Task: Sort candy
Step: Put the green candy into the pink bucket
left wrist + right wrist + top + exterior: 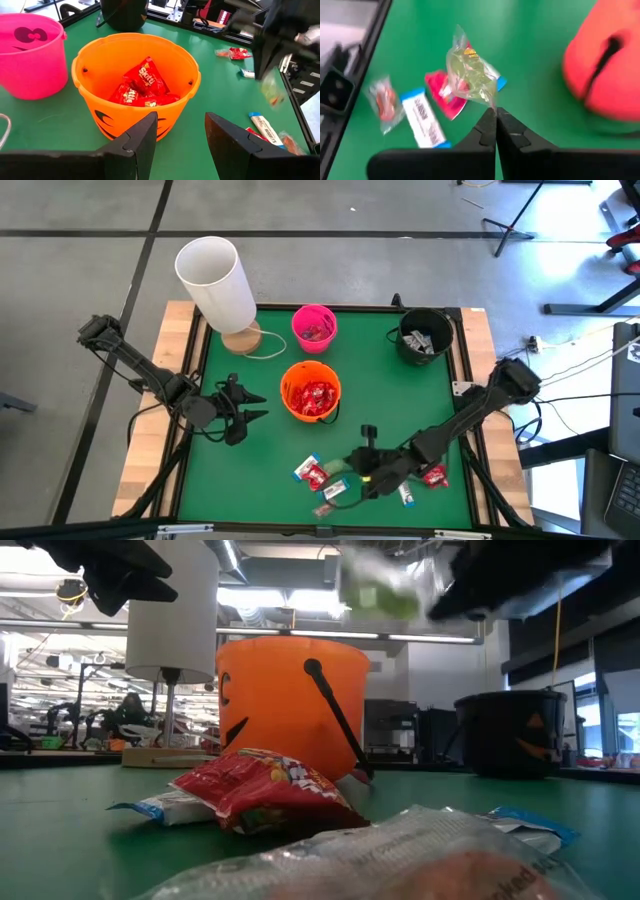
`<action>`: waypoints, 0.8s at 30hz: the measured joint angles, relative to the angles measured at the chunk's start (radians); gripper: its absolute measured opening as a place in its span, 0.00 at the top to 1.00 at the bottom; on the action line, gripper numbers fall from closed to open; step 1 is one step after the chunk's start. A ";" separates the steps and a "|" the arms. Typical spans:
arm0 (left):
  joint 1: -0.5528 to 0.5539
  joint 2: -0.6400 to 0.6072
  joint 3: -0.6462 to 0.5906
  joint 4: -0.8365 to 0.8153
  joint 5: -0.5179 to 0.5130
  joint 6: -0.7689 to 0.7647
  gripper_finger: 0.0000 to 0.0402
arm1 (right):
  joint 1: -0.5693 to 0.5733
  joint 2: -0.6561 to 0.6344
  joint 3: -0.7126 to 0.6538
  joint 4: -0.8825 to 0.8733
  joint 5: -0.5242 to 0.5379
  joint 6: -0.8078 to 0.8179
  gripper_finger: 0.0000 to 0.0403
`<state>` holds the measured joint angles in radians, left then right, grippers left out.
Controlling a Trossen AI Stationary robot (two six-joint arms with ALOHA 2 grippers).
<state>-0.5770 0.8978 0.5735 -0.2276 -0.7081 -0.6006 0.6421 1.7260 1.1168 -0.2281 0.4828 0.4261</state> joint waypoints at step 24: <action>0.000 0.000 0.000 0.003 -0.008 0.000 0.60 | -0.740 -0.216 0.000 0.183 -0.021 -0.282 1.00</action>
<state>-0.5769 0.8978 0.5735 -0.2249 -0.7162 -0.6003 -0.0980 1.5097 1.1172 -0.0455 0.4621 0.1443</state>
